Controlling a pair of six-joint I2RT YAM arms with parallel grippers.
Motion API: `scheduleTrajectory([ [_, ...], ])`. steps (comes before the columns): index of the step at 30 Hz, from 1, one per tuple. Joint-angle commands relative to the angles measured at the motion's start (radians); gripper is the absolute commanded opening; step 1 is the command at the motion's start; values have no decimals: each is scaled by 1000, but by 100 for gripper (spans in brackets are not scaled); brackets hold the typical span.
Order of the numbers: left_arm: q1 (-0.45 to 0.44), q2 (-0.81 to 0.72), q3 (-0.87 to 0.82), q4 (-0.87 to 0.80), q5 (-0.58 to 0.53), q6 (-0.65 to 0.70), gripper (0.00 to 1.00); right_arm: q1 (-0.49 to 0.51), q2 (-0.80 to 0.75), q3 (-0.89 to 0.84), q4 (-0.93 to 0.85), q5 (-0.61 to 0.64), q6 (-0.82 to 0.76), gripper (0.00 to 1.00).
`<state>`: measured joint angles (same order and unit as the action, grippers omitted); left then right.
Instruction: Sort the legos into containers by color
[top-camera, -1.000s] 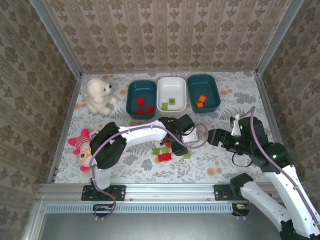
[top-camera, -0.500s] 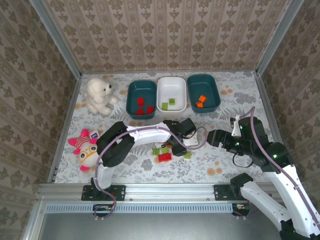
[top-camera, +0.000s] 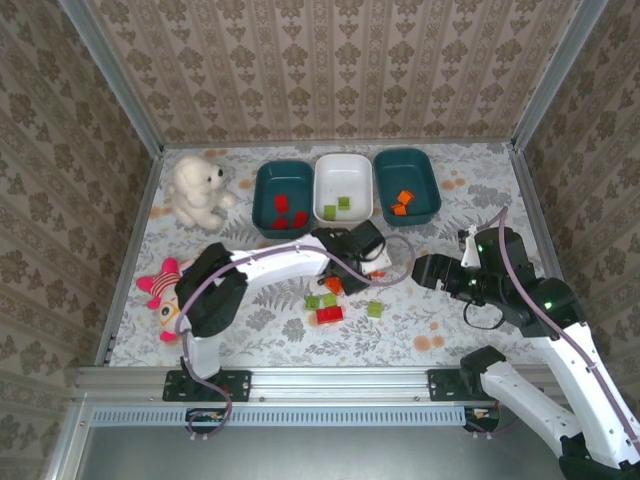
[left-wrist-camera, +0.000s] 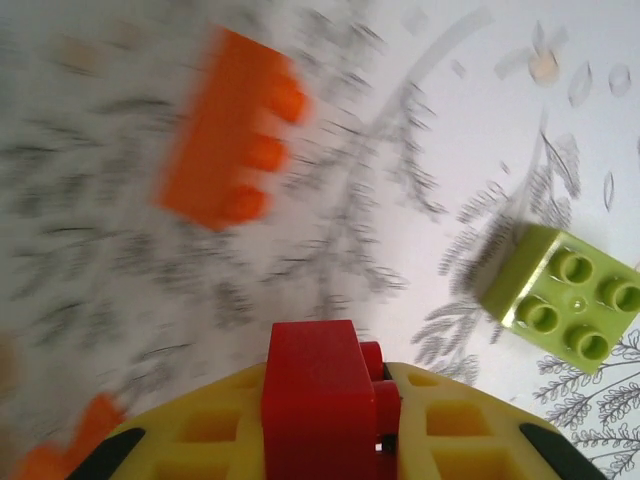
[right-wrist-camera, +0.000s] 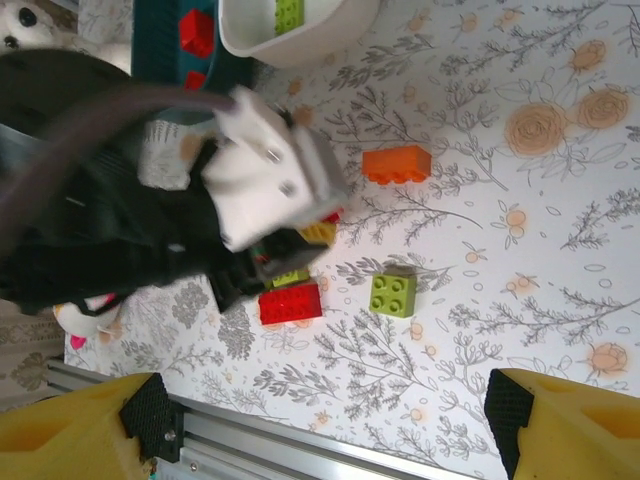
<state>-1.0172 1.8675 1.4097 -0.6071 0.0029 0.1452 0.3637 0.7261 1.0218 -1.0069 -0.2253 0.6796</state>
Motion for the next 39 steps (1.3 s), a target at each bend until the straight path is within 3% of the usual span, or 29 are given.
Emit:
scheduleTrajectory([
  [1,103,-87,66,-29,-32,-111,18,2,31,32,44,-24,-23,85],
  [7,342,-64,144,-25,-4,-232,18,1,106,33,122,-57,-29,85],
  [16,593,214,387,42,99,-442,18,1,228,53,204,-98,-33,85],
  [24,641,453,639,-19,181,-503,23,1,297,75,217,-109,-45,85],
  [31,639,503,637,-10,245,-557,29,0,332,72,212,-101,-49,85],
  [39,636,463,589,-18,253,-602,49,7,379,125,175,-38,-103,83],
])
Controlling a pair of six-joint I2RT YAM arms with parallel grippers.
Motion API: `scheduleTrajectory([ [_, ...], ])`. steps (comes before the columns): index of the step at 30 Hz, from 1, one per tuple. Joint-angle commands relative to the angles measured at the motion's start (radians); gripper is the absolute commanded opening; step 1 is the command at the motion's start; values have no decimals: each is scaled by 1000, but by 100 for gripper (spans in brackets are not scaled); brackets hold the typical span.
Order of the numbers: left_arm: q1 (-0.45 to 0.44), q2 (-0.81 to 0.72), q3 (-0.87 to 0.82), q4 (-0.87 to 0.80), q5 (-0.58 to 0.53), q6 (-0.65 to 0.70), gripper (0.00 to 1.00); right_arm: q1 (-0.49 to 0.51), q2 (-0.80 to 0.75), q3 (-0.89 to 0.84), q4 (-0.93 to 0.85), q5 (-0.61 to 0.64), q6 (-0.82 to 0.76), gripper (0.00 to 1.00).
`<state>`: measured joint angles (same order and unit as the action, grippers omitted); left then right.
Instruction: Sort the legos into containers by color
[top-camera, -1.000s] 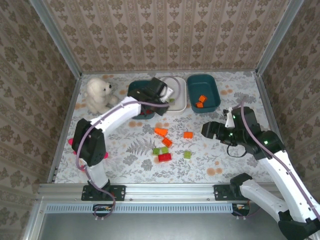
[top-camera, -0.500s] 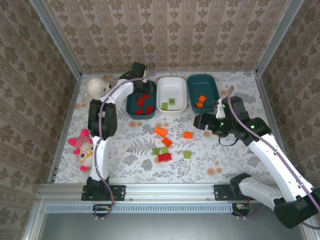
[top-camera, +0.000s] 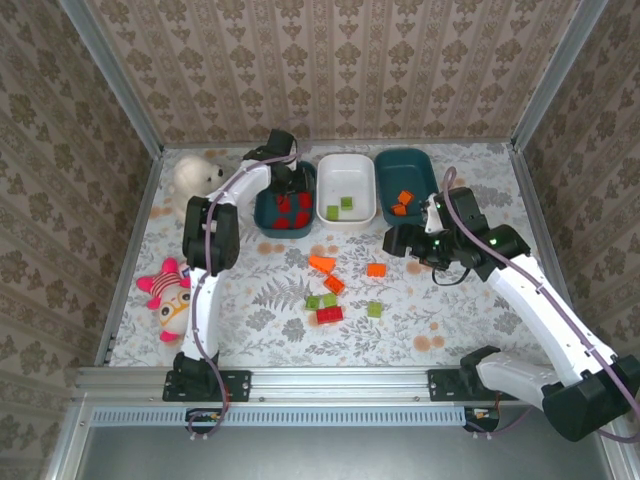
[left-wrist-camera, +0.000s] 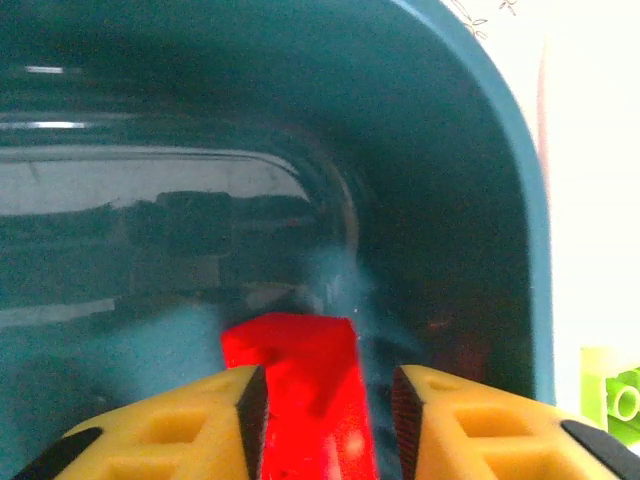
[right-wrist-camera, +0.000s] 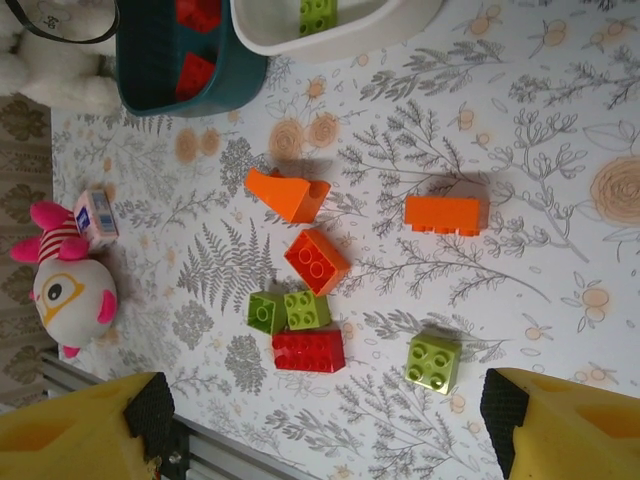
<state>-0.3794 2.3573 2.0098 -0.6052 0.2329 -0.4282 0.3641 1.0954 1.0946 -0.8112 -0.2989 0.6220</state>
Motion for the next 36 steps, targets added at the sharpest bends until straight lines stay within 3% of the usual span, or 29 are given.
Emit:
scheduleTrajectory([
  [1,-1,-38,-14,-23,20,-30,51,10,19,61,-30,46,-56,83],
  [7,2,-179,-62,-23,-35,-42,58,98,89,134,-81,148,-121,80],
  [12,-1,-389,-183,-3,-99,-66,64,222,202,187,-92,227,-155,78],
  [19,-5,-815,-611,96,-107,-125,69,373,479,286,-52,266,-256,81],
  [28,-39,-1445,-1196,20,-174,-289,76,410,891,627,-109,343,-439,78],
  [32,-36,-1686,-1307,-90,-232,-358,77,439,1028,758,-153,373,-479,73],
  [36,-33,-1811,-1330,-169,-265,-394,77,453,1119,827,-176,393,-490,66],
])
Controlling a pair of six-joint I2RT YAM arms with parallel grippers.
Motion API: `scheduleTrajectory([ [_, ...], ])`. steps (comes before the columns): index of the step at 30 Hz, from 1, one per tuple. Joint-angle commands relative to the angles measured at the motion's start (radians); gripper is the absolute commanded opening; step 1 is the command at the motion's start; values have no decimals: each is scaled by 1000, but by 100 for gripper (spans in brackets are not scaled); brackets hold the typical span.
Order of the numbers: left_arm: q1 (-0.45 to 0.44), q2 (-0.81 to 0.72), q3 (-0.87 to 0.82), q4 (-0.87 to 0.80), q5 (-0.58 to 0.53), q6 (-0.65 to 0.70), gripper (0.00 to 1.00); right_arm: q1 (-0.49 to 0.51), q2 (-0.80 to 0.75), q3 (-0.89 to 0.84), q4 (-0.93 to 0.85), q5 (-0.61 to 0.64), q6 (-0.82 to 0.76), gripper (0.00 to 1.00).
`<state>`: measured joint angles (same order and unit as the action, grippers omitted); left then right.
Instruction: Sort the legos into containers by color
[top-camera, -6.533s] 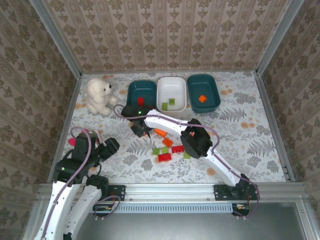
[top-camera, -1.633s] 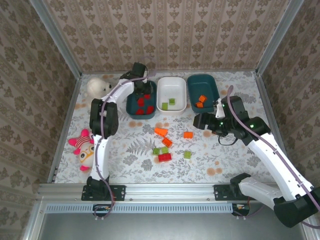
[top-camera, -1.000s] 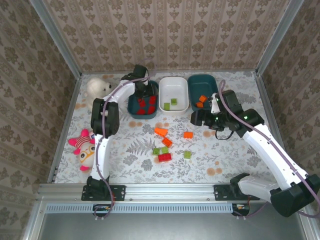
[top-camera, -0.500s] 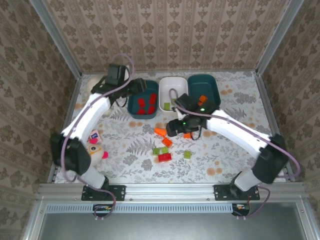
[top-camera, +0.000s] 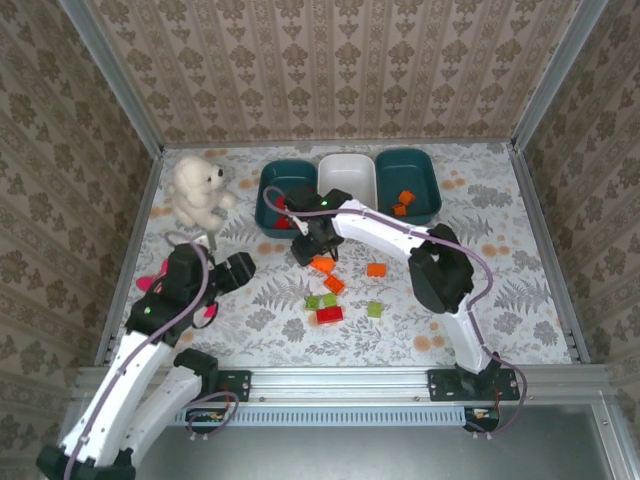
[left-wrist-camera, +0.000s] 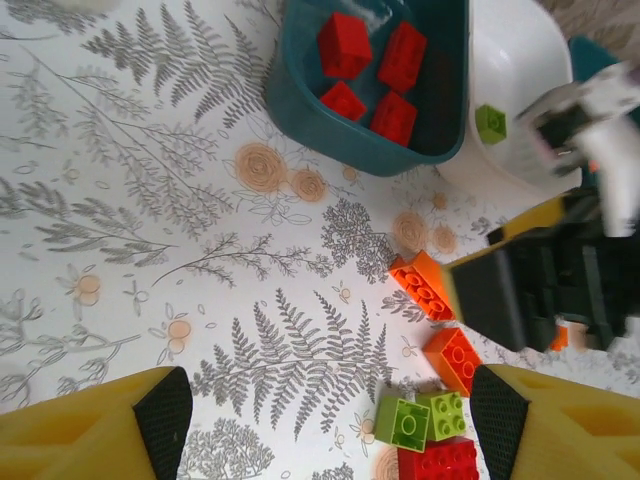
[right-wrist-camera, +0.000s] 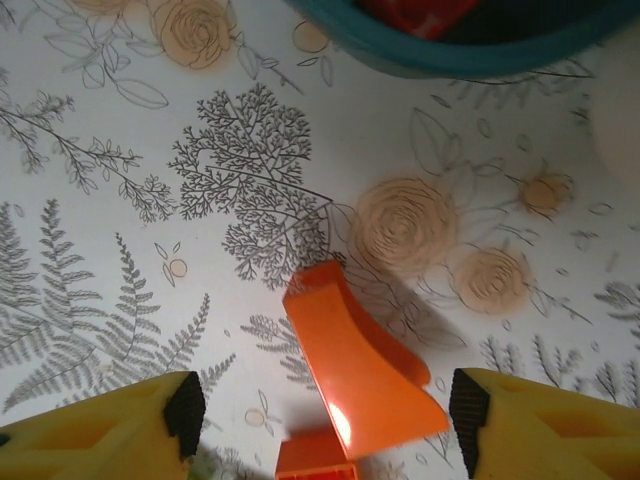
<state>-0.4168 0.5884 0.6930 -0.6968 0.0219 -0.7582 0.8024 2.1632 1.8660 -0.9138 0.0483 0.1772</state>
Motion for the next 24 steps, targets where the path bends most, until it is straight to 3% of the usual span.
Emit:
scheduleTrajectory([
  [1,4,-53,-12,-90,-56,-68,77,16,70,67,-77,53,-47,65],
  [7,4,-63,15,-140,-59,-67,77,24,186,143,-134,132,-56,56],
  [12,5,-62,21,-141,-50,-65,77,27,227,152,-138,171,-70,40],
  [19,4,-31,23,-109,-22,-52,77,27,180,148,-122,193,-78,17],
  [24,-7,42,26,-33,33,-24,76,5,40,136,-128,232,-62,11],
])
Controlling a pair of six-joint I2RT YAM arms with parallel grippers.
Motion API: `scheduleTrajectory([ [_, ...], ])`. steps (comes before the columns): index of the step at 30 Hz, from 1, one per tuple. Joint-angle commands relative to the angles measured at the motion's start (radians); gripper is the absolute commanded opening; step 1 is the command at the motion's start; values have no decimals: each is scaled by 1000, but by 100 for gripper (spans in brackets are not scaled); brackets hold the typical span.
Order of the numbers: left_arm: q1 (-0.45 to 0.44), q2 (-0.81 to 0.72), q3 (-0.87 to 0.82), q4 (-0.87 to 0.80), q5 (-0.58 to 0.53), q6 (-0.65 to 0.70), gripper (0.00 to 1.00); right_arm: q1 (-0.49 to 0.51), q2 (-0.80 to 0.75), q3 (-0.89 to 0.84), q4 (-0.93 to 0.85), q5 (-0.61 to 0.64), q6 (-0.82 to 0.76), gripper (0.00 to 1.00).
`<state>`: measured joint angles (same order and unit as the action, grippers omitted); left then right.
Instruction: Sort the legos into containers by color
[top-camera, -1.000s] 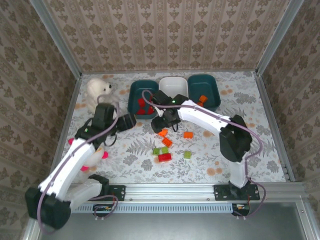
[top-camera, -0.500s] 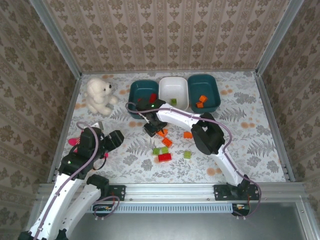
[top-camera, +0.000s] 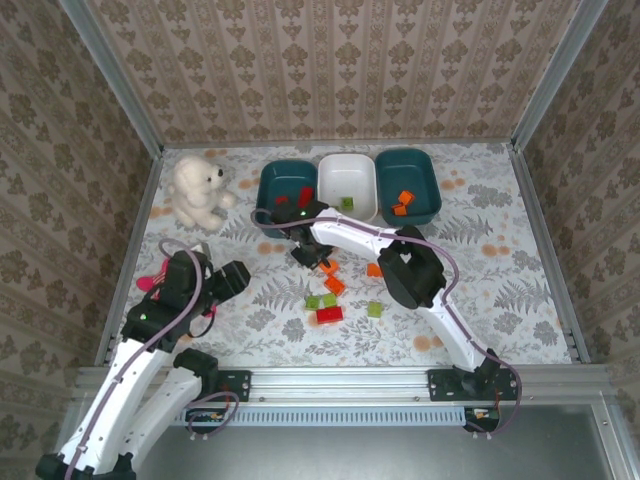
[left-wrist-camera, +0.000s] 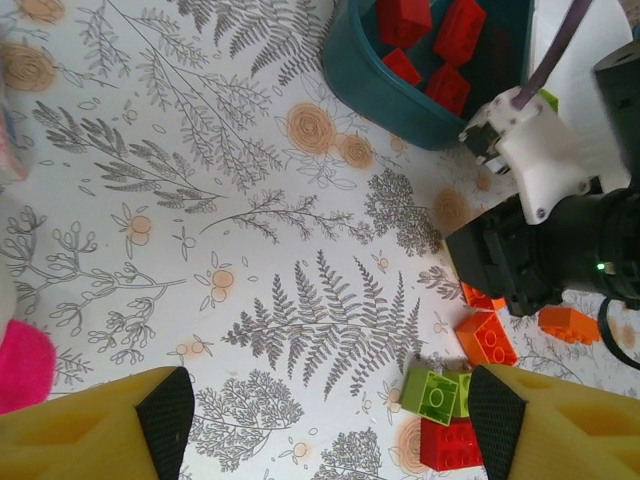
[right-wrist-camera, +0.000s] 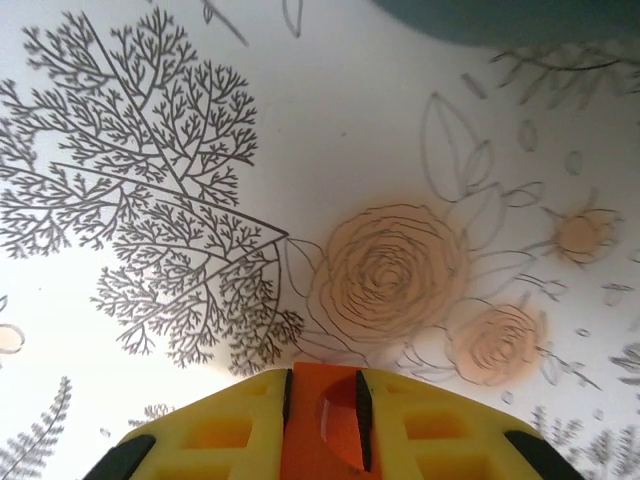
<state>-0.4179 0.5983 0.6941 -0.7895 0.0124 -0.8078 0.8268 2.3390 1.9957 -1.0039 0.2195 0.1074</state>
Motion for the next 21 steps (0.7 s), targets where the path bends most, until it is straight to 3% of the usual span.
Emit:
scheduleTrajectory([
  [1,-14,58,28,83,56,34,75,-31,-174,1,-42,70,16,11],
  [6,-108,209,63,202,75,84,75,-164,-359,-68,-13,86,69,11],
  [10,-184,375,131,279,81,131,75,-319,-402,-106,37,81,103,12],
  [15,-228,557,243,337,114,177,75,-473,-289,-20,49,126,146,11],
  [21,-237,674,342,343,135,215,75,-567,-44,219,-70,208,187,10],
])
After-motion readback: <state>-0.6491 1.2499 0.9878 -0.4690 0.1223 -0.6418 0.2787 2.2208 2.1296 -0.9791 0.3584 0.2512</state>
